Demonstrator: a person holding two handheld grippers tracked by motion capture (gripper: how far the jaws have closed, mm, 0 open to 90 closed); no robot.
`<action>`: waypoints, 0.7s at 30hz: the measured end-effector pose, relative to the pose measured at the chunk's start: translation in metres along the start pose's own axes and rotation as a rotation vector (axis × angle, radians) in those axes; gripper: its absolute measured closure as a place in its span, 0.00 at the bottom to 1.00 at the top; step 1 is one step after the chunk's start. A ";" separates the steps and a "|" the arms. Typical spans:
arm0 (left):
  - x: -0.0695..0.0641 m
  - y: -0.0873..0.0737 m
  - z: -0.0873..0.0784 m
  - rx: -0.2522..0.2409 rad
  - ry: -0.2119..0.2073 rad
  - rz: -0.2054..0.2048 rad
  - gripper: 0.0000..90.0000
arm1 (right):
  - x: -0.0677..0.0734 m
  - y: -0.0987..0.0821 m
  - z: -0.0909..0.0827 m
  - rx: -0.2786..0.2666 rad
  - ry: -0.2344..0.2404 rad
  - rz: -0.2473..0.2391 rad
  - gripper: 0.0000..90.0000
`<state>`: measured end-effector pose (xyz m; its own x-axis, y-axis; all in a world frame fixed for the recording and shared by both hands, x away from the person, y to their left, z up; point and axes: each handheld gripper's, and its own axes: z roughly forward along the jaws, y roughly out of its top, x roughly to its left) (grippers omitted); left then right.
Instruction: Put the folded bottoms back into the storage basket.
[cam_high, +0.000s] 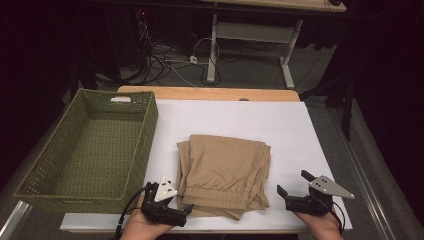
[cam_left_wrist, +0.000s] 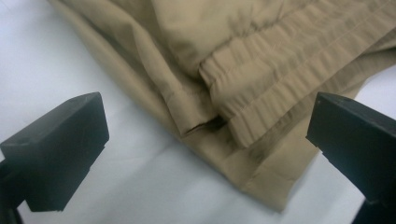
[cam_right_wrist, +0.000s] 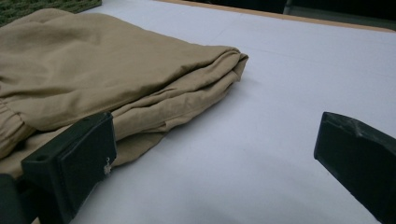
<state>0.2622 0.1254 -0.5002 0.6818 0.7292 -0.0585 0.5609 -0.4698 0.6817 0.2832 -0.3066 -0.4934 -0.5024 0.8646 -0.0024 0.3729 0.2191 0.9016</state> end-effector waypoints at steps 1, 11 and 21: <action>0.000 0.001 0.002 0.021 0.005 0.005 0.00 | 0.000 -0.001 0.000 0.005 -0.001 -0.001 0.00; -0.003 0.003 0.012 0.169 0.001 -0.020 0.00 | 0.001 -0.002 0.005 0.016 0.000 0.012 0.00; -0.009 0.008 0.009 0.281 -0.008 -0.007 0.00 | 0.003 -0.001 0.007 0.017 0.018 -0.007 0.00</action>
<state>0.2649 0.1106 -0.5009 0.6801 0.7299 -0.0689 0.6735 -0.5849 0.4519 0.2864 -0.3013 -0.4977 -0.5189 0.8548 -0.0006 0.3824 0.2328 0.8942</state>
